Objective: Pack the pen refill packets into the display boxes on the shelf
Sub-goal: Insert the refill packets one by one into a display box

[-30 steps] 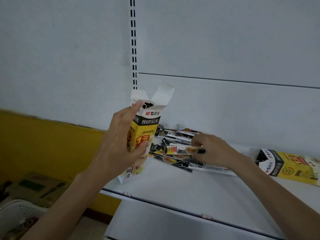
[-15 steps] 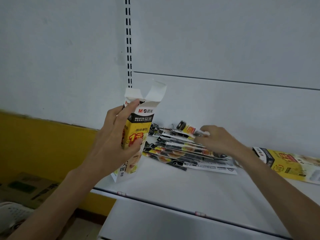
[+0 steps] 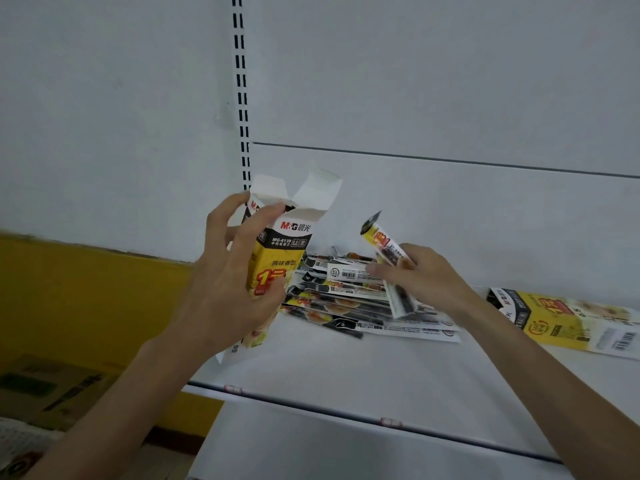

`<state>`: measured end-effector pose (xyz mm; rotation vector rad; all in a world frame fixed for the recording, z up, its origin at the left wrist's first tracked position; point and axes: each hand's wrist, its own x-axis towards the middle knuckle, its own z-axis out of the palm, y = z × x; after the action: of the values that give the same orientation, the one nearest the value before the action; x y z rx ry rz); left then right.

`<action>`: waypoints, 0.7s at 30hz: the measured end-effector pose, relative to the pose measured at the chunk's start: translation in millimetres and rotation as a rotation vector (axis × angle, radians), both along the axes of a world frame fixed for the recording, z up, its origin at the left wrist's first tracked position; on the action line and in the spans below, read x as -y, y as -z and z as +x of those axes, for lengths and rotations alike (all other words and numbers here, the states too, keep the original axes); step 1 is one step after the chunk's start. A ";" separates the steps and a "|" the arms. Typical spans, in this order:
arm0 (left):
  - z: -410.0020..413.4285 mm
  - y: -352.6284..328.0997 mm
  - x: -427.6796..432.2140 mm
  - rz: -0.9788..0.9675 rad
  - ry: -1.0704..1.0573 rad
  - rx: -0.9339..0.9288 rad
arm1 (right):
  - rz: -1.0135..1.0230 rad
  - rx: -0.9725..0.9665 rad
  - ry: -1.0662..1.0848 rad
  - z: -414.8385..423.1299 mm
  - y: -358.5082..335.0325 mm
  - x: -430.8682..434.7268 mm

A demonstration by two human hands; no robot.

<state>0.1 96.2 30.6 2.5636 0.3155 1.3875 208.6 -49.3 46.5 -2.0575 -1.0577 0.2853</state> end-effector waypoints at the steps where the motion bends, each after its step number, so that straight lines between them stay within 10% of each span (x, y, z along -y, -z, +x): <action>1: 0.0 -1.0 -0.1 0.042 -0.013 0.002 | -0.031 0.077 0.018 1.2 0.6 -0.9; 11: -9.4 -14.7 -0.8 0.162 -0.029 -0.122 | 0.264 -0.400 -0.063 -3.3 -22.0 -10.8; 16: -14.0 -15.9 2.8 0.196 -0.026 -0.141 | 0.794 -0.777 -0.213 -17.9 -71.5 -14.6; 21: -12.5 -16.0 9.4 0.261 -0.017 -0.168 | 0.871 -0.405 -0.287 -48.5 -108.6 -18.3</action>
<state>-12.3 86.8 46.6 2.9041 0.1938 1.2973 160.0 -30.9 155.1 -1.0212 -0.9786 0.2978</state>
